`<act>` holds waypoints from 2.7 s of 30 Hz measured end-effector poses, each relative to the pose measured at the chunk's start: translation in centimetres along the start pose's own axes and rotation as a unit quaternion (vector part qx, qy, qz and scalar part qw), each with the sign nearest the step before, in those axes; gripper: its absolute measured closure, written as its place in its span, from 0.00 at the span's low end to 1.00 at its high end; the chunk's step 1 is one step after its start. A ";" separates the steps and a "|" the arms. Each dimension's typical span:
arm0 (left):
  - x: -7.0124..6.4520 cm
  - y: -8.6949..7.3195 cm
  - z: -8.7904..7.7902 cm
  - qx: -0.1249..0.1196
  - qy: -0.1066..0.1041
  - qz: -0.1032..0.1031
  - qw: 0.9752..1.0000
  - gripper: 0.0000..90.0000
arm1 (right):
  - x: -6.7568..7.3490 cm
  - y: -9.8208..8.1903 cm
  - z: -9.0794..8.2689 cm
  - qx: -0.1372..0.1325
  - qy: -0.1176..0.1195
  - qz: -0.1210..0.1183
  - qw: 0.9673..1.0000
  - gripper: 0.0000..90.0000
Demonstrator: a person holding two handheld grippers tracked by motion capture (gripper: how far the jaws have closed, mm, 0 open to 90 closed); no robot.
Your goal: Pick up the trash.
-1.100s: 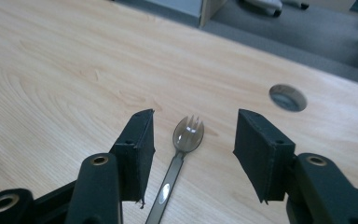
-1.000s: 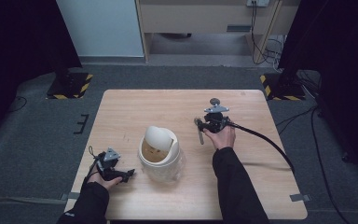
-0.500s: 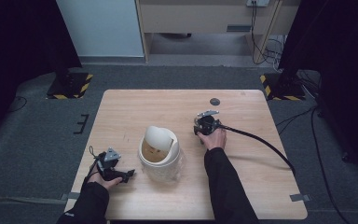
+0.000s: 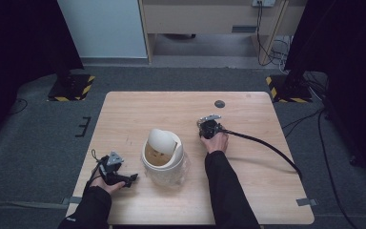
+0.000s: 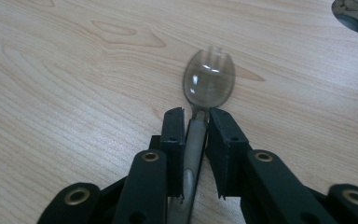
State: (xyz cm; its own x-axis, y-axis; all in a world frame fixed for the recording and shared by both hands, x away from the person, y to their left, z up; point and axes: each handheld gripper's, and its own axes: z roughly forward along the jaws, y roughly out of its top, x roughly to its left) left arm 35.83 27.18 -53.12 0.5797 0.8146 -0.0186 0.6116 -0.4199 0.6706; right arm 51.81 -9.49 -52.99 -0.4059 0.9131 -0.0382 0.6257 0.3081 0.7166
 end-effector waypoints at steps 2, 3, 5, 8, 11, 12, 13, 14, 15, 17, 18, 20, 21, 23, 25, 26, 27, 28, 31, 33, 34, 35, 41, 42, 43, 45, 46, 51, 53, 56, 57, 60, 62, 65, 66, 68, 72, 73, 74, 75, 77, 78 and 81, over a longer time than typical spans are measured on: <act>0.0 0.0 0.0 0.001 0.000 0.001 1.000 0.05 | 0.1 -0.1 0.0 -0.005 -0.003 0.000 1.000 0.89; 0.0 0.0 0.0 0.001 0.000 0.001 1.000 0.05 | 0.1 -0.1 0.0 -0.005 -0.004 0.000 1.000 0.89; 0.0 0.1 -0.1 0.004 0.001 0.001 1.000 0.06 | 0.1 -0.1 0.0 -0.002 -0.006 -0.001 1.000 0.89; 0.1 0.1 -0.2 0.004 0.000 -0.004 1.000 0.11 | -0.1 0.2 -0.7 -0.013 -0.002 -0.012 1.000 0.89; 0.3 0.2 -0.4 0.006 0.000 -0.010 1.000 0.13 | -0.2 0.7 -1.4 -0.028 0.006 -0.009 1.000 0.89; 0.2 0.2 -0.4 0.006 -0.001 -0.011 1.000 0.15 | -0.4 1.0 -1.9 -0.037 0.011 -0.008 0.999 0.89; 0.2 0.2 -0.5 0.006 -0.001 -0.013 1.000 0.15 | -0.5 1.3 -2.4 -0.048 0.016 -0.007 0.999 0.89; 0.2 0.3 -0.6 0.004 -0.001 -0.013 1.000 0.16 | -0.6 1.6 -3.0 -0.058 0.020 -0.005 0.998 0.89; 0.2 0.3 -0.6 0.002 -0.002 -0.015 1.000 0.17 | -1.0 2.2 -4.4 -0.081 0.028 -0.006 0.996 0.89; 0.2 0.4 -0.8 -0.004 -0.001 -0.019 1.000 0.17 | -1.2 2.5 -5.2 -0.094 0.033 -0.003 0.995 0.89; 0.2 0.5 -1.0 -0.007 -0.001 -0.021 1.000 0.18 | -1.6 3.0 -6.8 -0.118 0.043 0.000 0.992 0.89; 0.2 0.6 -1.4 -0.017 0.000 -0.028 0.999 0.19 | -1.9 3.2 -7.7 -0.132 0.048 0.000 0.990 0.89; 0.2 0.7 -1.6 -0.023 0.000 -0.031 0.999 0.19 | -2.1 3.4 -8.8 -0.146 0.055 0.003 0.988 0.89; 0.2 0.9 -2.0 -0.035 0.000 -0.039 0.999 0.20 | -2.5 3.5 -10.4 -0.166 0.066 0.002 0.984 0.89; 0.1 1.1 -2.5 -0.051 0.001 -0.048 0.998 0.21 | -2.9 3.5 -12.2 -0.186 0.077 0.002 0.979 0.89; 0.1 1.2 -2.9 -0.062 0.002 -0.052 0.997 0.21 | -3.1 3.4 -13.1 -0.194 0.083 0.002 0.977 0.89; 0.1 1.3 -3.1 -0.070 0.003 -0.054 0.996 0.22 | -3.4 3.3 -14.2 -0.207 0.089 0.004 0.974 0.89; 0.0 1.5 -3.4 -0.080 0.002 -0.057 0.995 0.22 | -3.5 3.2 -14.9 -0.214 0.095 0.005 0.972 0.89; -0.2 2.0 -4.3 -0.108 0.004 -0.062 0.992 0.24 | -3.9 2.8 -17.3 -0.240 0.114 0.013 0.964 0.89; -0.4 2.4 -4.9 -0.128 0.004 -0.064 0.990 0.24 | -4.1 2.3 -18.7 -0.253 0.123 0.014 0.960 0.89; -0.5 2.6 -5.3 -0.139 0.005 -0.065 0.988 0.24 | -4.2 2.1 -19.3 -0.257 0.127 0.013 0.958 0.89; -0.6 2.8 -5.6 -0.149 0.006 -0.066 0.987 0.25 | -4.2 1.8 -19.8 -0.262 0.129 0.012 0.956 0.89; -1.2 3.9 -7.6 -0.213 0.006 -0.073 0.974 0.27 | -4.1 0.3 -22.5 -0.285 0.155 0.004 0.946 0.89; -1.3 4.1 -7.9 -0.223 0.006 -0.073 0.972 0.27 | -4.1 0.1 -22.7 -0.287 0.158 0.003 0.945 0.89; -1.5 4.3 -8.3 -0.234 0.005 -0.074 0.969 0.28 | -4.0 -0.1 -23.0 -0.291 0.160 0.001 0.943 0.89; -1.7 4.8 -8.9 -0.253 0.001 -0.073 0.965 0.28 | -3.8 -0.6 -23.7 -0.298 0.165 -0.003 0.940 0.89; -1.9 5.0 -9.3 -0.261 -0.003 -0.073 0.963 0.29 | -3.6 -0.9 -24.1 -0.301 0.170 -0.005 0.938 0.89; -3.0 6.1 -10.9 -0.305 -0.016 -0.064 0.950 0.30 | -3.1 -1.7 -24.7 -0.311 0.182 -0.010 0.933 0.89; -3.5 6.5 -11.4 -0.317 -0.023 -0.062 0.946 0.30 | -2.7 -2.1 -25.0 -0.313 0.188 -0.015 0.931 0.89; -4.5 7.2 -12.3 -0.335 -0.037 -0.054 0.940 0.31 | -2.3 -2.5 -25.2 -0.311 0.194 -0.020 0.930 0.89; -4.7 7.3 -12.4 -0.339 -0.038 -0.052 0.939 0.31 | -2.2 -2.7 -25.3 -0.311 0.198 -0.021 0.930 0.89; -5.7 8.1 -12.8 -0.350 -0.048 -0.044 0.934 0.32 | -1.8 -3.0 -25.5 -0.312 0.203 -0.022 0.928 0.89; -6.4 8.7 -13.0 -0.356 -0.056 -0.040 0.932 0.33 | -1.6 -3.2 -25.7 -0.312 0.207 -0.025 0.927 0.89; -7.2 9.4 -13.2 -0.366 -0.066 -0.040 0.927 0.36 | -0.9 -3.5 -26.1 -0.316 0.212 -0.040 0.924 0.89; -7.6 9.7 -13.3 -0.369 -0.070 -0.041 0.926 0.36 | -0.9 -3.5 -26.1 -0.316 0.212 -0.040 0.924 0.89; -8.2 10.3 -13.3 -0.375 -0.078 -0.038 0.923 0.37 | -0.5 -3.5 -26.3 -0.318 0.217 -0.044 0.922 0.89; -9.5 11.4 -13.3 -0.381 -0.094 -0.033 0.919 0.39 | 0.4 -3.6 -26.6 -0.320 0.233 -0.049 0.917 0.89; -9.8 11.7 -13.3 -0.383 -0.099 -0.033 0.918 0.39 | 0.6 -3.7 -26.6 -0.319 0.235 -0.051 0.917 0.89; -10.2 12.1 -13.2 -0.384 -0.104 -0.031 0.917 0.39 | 0.8 -3.7 -26.6 -0.318 0.236 -0.053 0.917 0.89; -10.4 12.3 -13.2 -0.384 -0.107 -0.030 0.917 0.39 | 1.0 -3.7 -26.7 -0.319 0.239 -0.056 0.915 0.89; -11.0 12.8 -12.9 -0.383 -0.114 -0.027 0.916 0.39 | 1.3 -3.8 -26.7 -0.320 0.243 -0.059 0.914 0.89; -11.3 13.1 -12.8 -0.384 -0.119 -0.026 0.915 0.40 | 1.5 -3.8 -26.8 -0.320 0.246 -0.059 0.913 0.89; -12.2 13.7 -12.4 -0.385 -0.131 -0.028 0.913 0.40 | 1.9 -3.9 -26.8 -0.322 0.254 -0.061 0.910 0.89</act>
State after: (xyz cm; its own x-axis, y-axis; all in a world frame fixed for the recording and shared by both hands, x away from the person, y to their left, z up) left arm 30.49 16.43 -34.48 0.7299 0.6601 -0.1774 0.1425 0.1069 0.9840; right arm 30.77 -16.15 -37.25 -0.8042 0.5908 0.0643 0.1017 0.0301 0.9944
